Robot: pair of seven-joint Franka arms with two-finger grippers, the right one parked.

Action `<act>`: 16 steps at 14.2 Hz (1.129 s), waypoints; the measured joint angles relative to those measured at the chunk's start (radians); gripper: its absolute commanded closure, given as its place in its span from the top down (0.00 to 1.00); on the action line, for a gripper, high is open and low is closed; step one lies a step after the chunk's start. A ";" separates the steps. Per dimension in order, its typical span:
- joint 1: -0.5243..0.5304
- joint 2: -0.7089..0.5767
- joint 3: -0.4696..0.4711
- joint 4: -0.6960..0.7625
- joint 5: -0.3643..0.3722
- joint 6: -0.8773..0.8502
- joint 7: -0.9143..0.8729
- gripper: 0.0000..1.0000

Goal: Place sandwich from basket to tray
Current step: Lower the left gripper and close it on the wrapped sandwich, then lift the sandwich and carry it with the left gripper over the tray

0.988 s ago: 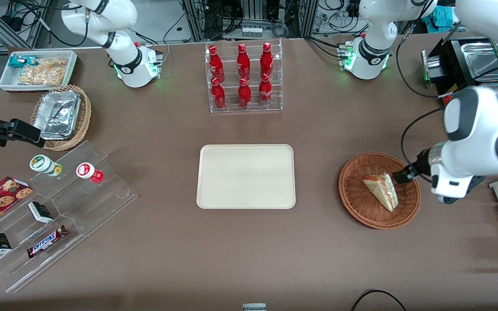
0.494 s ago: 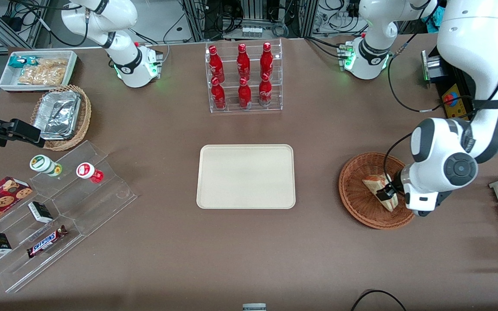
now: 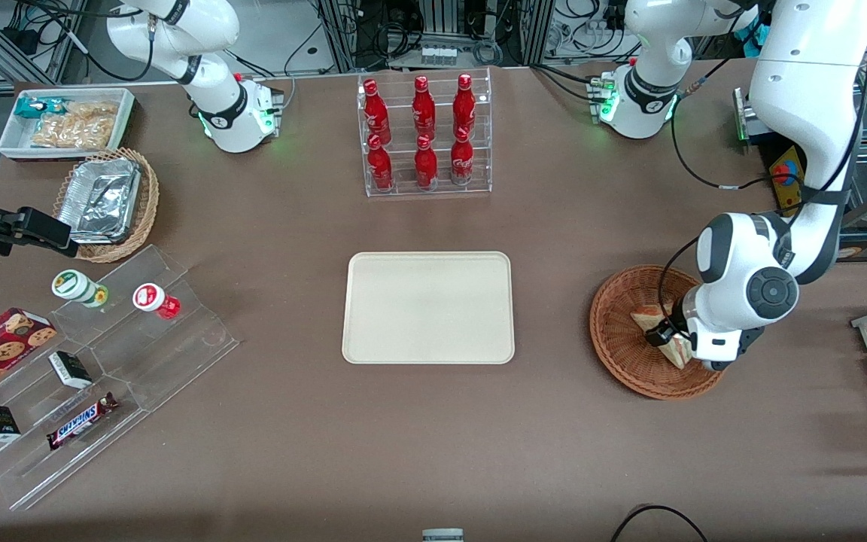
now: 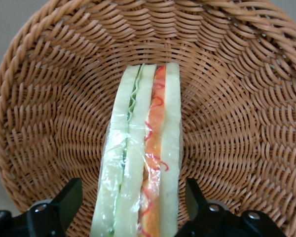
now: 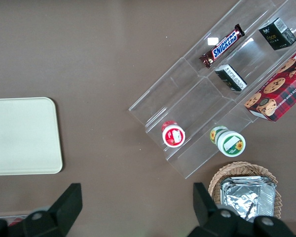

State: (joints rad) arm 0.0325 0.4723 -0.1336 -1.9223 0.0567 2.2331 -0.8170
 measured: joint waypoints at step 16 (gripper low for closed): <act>-0.505 0.088 -0.025 0.477 -0.002 -0.390 -0.045 0.25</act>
State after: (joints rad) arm -0.4726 0.5598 -0.1590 -1.4450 0.0550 1.8433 -0.8619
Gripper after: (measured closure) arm 0.749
